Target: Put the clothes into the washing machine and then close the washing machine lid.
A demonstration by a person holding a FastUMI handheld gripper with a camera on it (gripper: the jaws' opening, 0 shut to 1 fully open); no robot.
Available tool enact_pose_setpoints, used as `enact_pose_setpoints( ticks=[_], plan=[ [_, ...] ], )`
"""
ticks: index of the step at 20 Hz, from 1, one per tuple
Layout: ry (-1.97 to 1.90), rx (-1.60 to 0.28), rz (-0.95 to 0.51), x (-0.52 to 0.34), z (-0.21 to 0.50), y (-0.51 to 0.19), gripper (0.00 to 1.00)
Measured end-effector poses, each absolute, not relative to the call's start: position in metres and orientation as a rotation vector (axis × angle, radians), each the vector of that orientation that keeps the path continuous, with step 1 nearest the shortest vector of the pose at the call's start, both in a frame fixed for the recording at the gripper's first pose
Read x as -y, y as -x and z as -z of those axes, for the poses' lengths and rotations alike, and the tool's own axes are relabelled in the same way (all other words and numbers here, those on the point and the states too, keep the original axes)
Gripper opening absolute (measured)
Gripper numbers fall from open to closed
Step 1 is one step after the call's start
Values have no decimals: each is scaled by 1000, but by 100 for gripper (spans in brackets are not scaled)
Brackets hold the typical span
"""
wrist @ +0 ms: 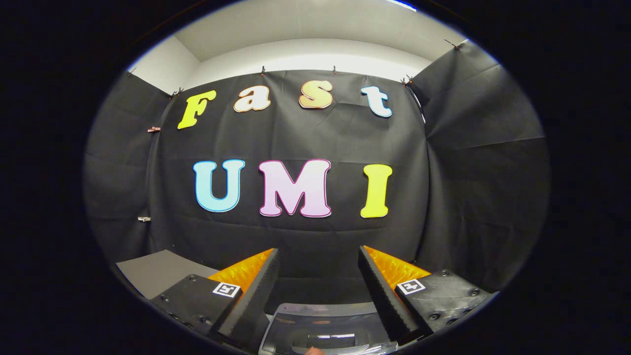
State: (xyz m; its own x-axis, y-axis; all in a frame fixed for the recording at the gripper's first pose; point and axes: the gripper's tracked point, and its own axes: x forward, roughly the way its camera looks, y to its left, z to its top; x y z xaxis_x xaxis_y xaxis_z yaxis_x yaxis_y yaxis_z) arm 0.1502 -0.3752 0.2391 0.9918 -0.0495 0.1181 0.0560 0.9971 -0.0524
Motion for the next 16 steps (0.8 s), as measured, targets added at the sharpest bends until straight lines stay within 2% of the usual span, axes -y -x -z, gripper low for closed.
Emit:
enact_pose_setpoints(
  ticks=[16],
  plan=[
    [51,124,72,390,-240,-163,99]
  ],
)
